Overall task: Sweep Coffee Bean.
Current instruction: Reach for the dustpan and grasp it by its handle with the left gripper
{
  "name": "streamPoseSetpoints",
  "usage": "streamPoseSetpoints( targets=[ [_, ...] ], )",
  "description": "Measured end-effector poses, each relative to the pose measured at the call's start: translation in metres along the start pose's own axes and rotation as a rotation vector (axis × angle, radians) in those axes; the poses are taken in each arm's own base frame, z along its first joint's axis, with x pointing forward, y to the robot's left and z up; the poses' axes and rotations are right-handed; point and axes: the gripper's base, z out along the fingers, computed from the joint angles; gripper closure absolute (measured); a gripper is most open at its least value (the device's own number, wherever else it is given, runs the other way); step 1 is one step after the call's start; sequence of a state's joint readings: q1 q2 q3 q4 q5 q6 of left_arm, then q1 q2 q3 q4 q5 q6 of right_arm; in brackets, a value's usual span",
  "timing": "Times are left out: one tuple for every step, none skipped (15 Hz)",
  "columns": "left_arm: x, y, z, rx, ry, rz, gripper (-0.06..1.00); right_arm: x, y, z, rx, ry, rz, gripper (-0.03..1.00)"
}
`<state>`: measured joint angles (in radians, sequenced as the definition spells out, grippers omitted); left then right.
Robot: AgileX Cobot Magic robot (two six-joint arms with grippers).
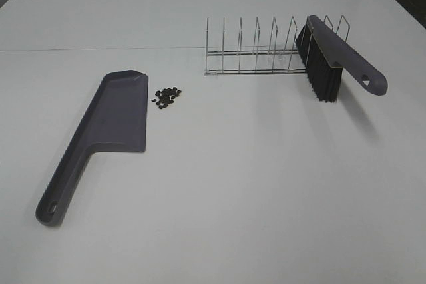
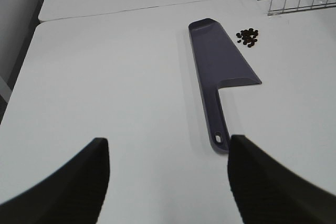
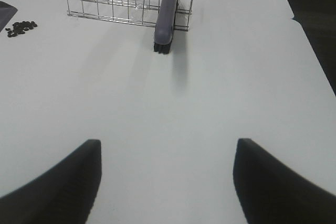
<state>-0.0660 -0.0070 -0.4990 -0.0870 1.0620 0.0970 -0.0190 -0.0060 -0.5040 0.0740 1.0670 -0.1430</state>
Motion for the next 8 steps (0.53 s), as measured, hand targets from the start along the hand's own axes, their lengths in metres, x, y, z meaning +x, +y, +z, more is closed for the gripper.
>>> streamPoseSetpoints(
  targets=[
    [0.0000,0.0000,0.0000,0.000,0.000,0.000,0.34,0.0000,0.0000,0.0000,0.000,0.000,0.000,0.31],
    [0.0000,0.0000,0.0000,0.000,0.000,0.000,0.34,0.0000,0.0000,0.0000,0.000,0.000,0.000,0.31],
    [0.0000,0.0000,0.0000,0.000,0.000,0.000,0.34,0.0000,0.0000,0.0000,0.000,0.000,0.000,0.31],
    [0.0000,0.0000,0.0000,0.000,0.000,0.000,0.34,0.0000,0.0000,0.0000,0.000,0.000,0.000,0.31],
    [0.0000,0.0000,0.0000,0.000,0.000,0.000,0.34,0.0000,0.0000,0.0000,0.000,0.000,0.000,0.31],
    [0.0000,0.0000,0.0000,0.000,0.000,0.000,0.34,0.0000,0.0000,0.0000,0.000,0.000,0.000,0.31],
    [0.0000,0.0000,0.0000,0.000,0.000,0.000,0.34,0.0000,0.0000,0.0000,0.000,0.000,0.000,0.31],
    [0.0000,0.0000,0.0000,0.000,0.000,0.000,0.34,0.0000,0.0000,0.0000,0.000,0.000,0.000,0.31]
  ],
)
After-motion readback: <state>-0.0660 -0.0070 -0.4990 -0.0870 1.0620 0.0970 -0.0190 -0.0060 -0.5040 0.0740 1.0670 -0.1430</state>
